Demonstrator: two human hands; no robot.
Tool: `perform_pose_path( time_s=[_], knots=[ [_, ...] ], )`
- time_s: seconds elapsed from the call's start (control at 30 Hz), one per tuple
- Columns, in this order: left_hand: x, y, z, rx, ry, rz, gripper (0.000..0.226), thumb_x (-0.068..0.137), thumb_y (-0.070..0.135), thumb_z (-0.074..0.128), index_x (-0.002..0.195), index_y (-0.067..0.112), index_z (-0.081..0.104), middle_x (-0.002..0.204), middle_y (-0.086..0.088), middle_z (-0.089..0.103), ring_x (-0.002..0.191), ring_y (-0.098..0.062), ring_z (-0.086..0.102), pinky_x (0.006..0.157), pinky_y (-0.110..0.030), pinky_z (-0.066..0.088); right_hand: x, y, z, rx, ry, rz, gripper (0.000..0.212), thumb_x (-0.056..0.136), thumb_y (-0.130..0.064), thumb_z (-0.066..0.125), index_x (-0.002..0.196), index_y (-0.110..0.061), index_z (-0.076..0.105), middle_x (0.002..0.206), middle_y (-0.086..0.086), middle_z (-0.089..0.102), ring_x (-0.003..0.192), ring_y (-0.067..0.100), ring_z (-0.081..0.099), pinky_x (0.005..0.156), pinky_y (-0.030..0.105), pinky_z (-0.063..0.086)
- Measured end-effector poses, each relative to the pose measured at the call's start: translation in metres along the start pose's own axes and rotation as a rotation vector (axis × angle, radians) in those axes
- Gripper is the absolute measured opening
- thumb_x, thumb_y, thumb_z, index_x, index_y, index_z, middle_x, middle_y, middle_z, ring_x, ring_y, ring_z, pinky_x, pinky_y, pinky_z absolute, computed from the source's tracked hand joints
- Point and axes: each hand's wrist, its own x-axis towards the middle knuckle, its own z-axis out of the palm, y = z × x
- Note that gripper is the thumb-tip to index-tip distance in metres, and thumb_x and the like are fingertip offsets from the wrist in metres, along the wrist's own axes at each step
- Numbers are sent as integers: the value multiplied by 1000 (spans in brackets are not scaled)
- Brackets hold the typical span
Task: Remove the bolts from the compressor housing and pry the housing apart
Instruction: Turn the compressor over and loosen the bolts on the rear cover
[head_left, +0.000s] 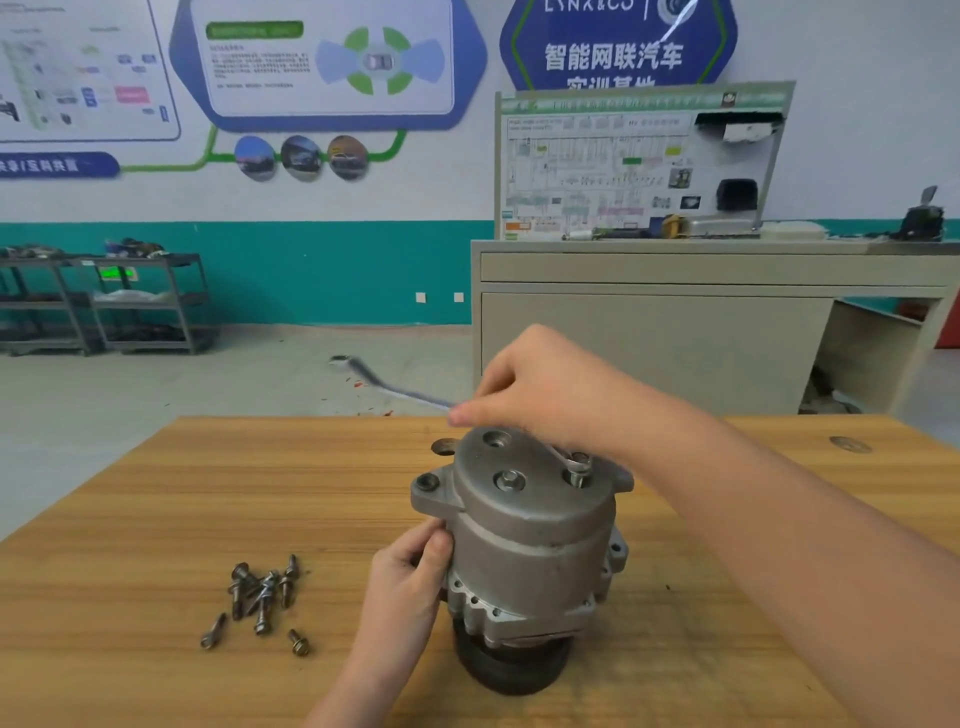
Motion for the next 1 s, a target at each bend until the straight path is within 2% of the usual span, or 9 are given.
perform_pose_path(
  time_s=[0.13, 0.2, 0.3, 0.4, 0.5, 0.63, 0.8, 0.93, 1.0],
  knots=[
    [-1, -1, -1, -17, 11, 0, 33, 88, 33, 49, 72, 25, 76, 63, 10, 69, 58, 7, 59, 56, -8, 44, -50, -4, 17, -152, 172, -241, 28, 81, -55, 65, 85, -28, 73, 63, -14, 53, 59, -1, 48, 52, 19, 32],
    [-2, -4, -1, 5, 24, -65, 34, 93, 33, 48, 76, 19, 74, 56, 13, 66, 51, 6, 57, 51, -9, 43, -76, 6, 26, -161, 298, -374, 20, 80, -46, 70, 77, -27, 68, 65, -16, 41, 62, -2, 41, 55, 20, 27],
    [-2, -4, -2, 15, 21, -50, 42, 90, 57, 51, 72, 29, 76, 60, 7, 68, 54, 0, 58, 52, -14, 45, -109, 37, 40, 51, 547, -474, 26, 85, -37, 66, 68, -17, 66, 69, -9, 42, 62, 1, 41, 58, 13, 31],
    [-3, -5, -3, 1, 19, -19, 67, 69, 86, 55, 81, 24, 78, 78, -1, 75, 68, -2, 66, 60, -12, 49, -126, 67, 40, 388, 699, -389, 29, 92, -41, 55, 73, -26, 72, 70, -7, 53, 65, 3, 52, 61, 13, 40],
    [-4, -3, -1, -1, 21, -16, 59, 79, 74, 55, 82, 19, 77, 75, -12, 71, 66, -7, 64, 59, -14, 49, -114, 85, 34, 871, 640, -81, 38, 90, -51, 54, 79, -21, 76, 62, 2, 56, 58, 11, 51, 52, 23, 41],
    [-4, -6, -1, -38, 42, -31, 33, 86, 38, 49, 81, 27, 79, 74, -9, 71, 66, -5, 62, 58, -15, 48, -70, 107, 20, 972, 509, 246, 36, 87, -42, 61, 72, -10, 70, 54, 1, 52, 49, 13, 44, 42, 22, 34],
    [-3, -4, 1, -30, 29, -22, 33, 87, 32, 49, 76, 26, 79, 76, -5, 74, 67, -2, 64, 61, -14, 48, -14, 98, -12, 680, 194, 374, 35, 85, -41, 70, 62, -15, 75, 46, -4, 45, 38, 9, 35, 36, 19, 27],
    [-3, -2, 0, 1, 20, -16, 31, 87, 37, 49, 80, 33, 79, 78, -1, 75, 69, -1, 65, 62, -12, 48, 12, 53, -13, 313, 29, 213, 31, 84, -46, 69, 74, -18, 78, 38, -11, 44, 37, 5, 35, 37, 15, 30],
    [-3, -1, 0, 10, 20, -14, 33, 91, 53, 55, 81, 33, 79, 79, -1, 75, 70, -1, 65, 64, -13, 48, 11, 26, -7, 193, -24, 93, 29, 83, -47, 70, 75, -20, 77, 39, -12, 51, 35, 1, 40, 37, 12, 34]
  ],
)
